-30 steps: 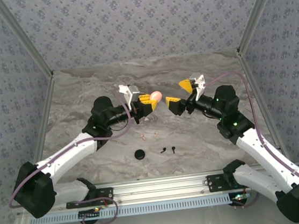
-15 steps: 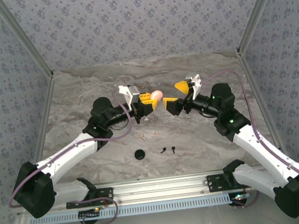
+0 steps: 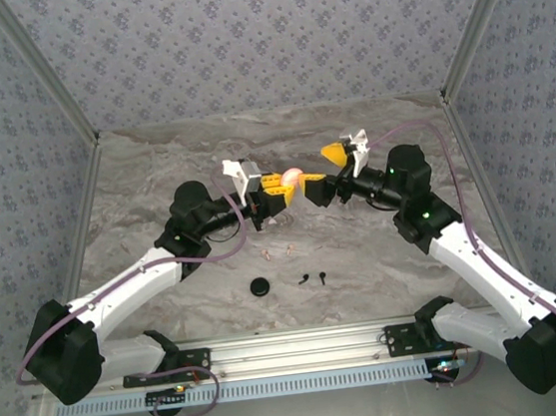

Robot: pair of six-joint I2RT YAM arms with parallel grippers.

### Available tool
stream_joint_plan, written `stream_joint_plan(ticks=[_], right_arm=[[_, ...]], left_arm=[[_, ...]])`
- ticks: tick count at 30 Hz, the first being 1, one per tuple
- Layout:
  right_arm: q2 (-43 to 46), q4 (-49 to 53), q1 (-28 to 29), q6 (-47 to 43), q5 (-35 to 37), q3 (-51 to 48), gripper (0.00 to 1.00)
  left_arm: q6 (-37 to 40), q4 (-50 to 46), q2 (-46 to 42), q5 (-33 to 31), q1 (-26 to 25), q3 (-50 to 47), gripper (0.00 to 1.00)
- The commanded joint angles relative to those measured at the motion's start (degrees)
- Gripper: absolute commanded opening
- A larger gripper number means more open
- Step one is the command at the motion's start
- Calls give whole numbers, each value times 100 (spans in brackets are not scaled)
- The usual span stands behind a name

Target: Insert the wireless bluetooth earbuds into the charging case

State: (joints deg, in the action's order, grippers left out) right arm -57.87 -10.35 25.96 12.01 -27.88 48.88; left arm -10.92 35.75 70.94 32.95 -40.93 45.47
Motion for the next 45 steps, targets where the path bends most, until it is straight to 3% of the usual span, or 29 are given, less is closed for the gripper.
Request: stream_joint_plan(ticks=[1,21,28,32,39,45], right_arm=[[-83,135,-38,-137,63,278,100],[-198,568,-234,-284,18,606,100],[29,1887,-186,-407,693,836,100],[-88,2780,-136,-41,1122,955,99],[-741,3576,193,773,1486,932,85],[-1734,3824,920,1550,2191,974,77]], left_arm=[[121,46,16,189,-68,286,0],[204,-118,-36,70,-88,231,0],[556,-602,-415,-1001,-91,-84,0],[750,-971,-834,-1702,-85,-438,0],[816,-1456,-1692,-2443,-90,-988,0],[1032,-1745,-2324,-3008,-82,-1228,0]])
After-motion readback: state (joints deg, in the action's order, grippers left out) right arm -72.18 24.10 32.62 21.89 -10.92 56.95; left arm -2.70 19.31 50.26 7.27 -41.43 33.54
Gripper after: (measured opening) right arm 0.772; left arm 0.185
